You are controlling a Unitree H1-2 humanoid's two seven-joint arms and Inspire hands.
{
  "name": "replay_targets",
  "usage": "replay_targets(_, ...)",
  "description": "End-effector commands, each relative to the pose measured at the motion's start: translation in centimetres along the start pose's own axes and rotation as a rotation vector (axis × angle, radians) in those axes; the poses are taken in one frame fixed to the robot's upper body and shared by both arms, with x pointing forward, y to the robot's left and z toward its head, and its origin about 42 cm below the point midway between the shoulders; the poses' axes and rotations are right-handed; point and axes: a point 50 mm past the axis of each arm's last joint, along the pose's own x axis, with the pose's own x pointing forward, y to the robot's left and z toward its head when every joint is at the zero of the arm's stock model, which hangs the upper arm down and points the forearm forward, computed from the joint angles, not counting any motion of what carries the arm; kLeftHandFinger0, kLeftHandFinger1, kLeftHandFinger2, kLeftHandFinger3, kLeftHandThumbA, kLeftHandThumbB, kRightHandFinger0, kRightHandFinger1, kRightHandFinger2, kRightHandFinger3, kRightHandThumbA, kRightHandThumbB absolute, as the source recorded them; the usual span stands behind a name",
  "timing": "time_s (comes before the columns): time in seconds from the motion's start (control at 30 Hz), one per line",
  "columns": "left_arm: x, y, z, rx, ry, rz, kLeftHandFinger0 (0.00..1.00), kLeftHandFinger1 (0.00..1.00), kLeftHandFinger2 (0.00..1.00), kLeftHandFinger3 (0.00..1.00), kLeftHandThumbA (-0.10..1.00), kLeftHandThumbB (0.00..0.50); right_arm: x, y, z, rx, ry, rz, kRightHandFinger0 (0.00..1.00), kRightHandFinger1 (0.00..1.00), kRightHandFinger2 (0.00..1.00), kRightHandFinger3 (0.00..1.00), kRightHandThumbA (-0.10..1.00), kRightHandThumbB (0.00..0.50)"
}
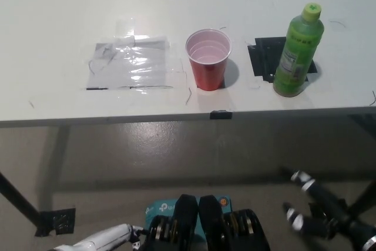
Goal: The robot uses its right hand to pick up a bottle kept in the middle of the desk and tilt it into a cup kept next to it to pour water out
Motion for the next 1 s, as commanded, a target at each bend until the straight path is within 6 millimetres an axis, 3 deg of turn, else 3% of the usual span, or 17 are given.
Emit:
replay_targets(0.0,-0.7,0.0,0.4,0.032,0.048,-0.04,1.0,1.0,1.0,1.0,0.21,0.21,-0.5,-3.5,2.8,0.068,-0.106,-0.223,1.0,1.0,1.0,1.0,0.42,0.257)
replay_targets(0.03,-0.7,0.1,0.4,0.033,0.051,-0.04,1.0,1.0,1.0,1.0,0.21,0.215,-0.5,-4.2,3.3,0.058,-0.107,-0.25,1.0,1.0,1.0,1.0,0.5,0.277)
replay_targets(0.1,-0.7,0.1,0.5,0.024,0.052,-0.036,1.0,1.0,1.0,1.0,0.2,0.223,-0.4,-5.2,4.1,0.044,-0.122,-0.292,1.0,1.0,1.0,1.0,0.55,0.3)
replay_targets(0.13,-0.7,0.0,0.5,0.013,0.054,-0.034,1.0,1.0,1.0,1.0,0.19,0.222,-0.1,-6.5,5.1,0.024,-0.136,-0.333,1.0,1.0,1.0,1.0,0.62,0.339)
replay_targets(0.23,-0.8,0.1,0.5,0.006,0.056,-0.034,1.0,1.0,1.0,1.0,0.24,0.203,0.5,-8.2,6.2,0.055,-0.164,-0.398,1.0,1.0,1.0,1.0,0.61,0.391)
replay_targets(0.33,-0.8,0.1,0.4,0.001,0.061,-0.033,1.0,1.0,1.0,1.0,0.29,0.202,1.8,-10.1,7.0,0.11,-0.183,-0.493,1.0,1.0,1.0,1.0,0.58,0.395)
replay_targets(0.47,-0.8,0.1,0.3,-0.006,0.062,-0.034,1.0,1.0,1.0,1.0,0.28,0.195,3.3,-11.8,7.1,0.177,-0.179,-0.553,1.0,1.0,1.0,1.0,0.7,0.437)
replay_targets(0.5,-0.8,0.1,0.4,-0.003,0.063,-0.034,1.0,1.0,1.0,1.0,0.28,0.195,3.7,-12.1,7.1,0.185,-0.175,-0.558,1.0,1.0,1.0,1.0,0.75,0.48)
replay_targets(0.53,-0.8,0.1,0.4,-0.002,0.064,-0.034,1.0,1.0,1.0,1.0,0.29,0.195,4.1,-12.4,7.1,0.2,-0.171,-0.559,1.0,1.0,1.0,1.0,0.79,0.49)
replay_targets(0.57,-0.9,0.2,0.4,-0.001,0.065,-0.036,1.0,1.0,1.0,1.0,0.29,0.194,4.4,-12.6,7.0,0.214,-0.17,-0.556,1.0,1.0,1.0,1.0,0.79,0.491)
replay_targets(0.6,-0.8,0.2,0.3,-0.005,0.065,-0.033,1.0,1.0,1.0,1.0,0.29,0.202,5.1,-13.0,7.0,0.198,-0.159,-0.519,1.0,1.0,1.0,1.0,0.89,0.5)
replay_targets(0.7,-0.8,0.1,0.2,-0.004,0.071,-0.035,1.0,1.0,1.0,1.0,0.32,0.209,6.5,-14.0,7.0,0.148,-0.124,-0.458,1.0,1.0,1.0,1.0,0.97,0.5)
replay_targets(0.97,-0.9,0.2,0.4,-0.008,0.078,-0.035,1.0,1.0,1.0,1.0,0.29,0.203,10.8,-14.8,6.9,0.182,-0.035,-0.424,1.0,1.0,1.0,1.0,0.97,0.5)
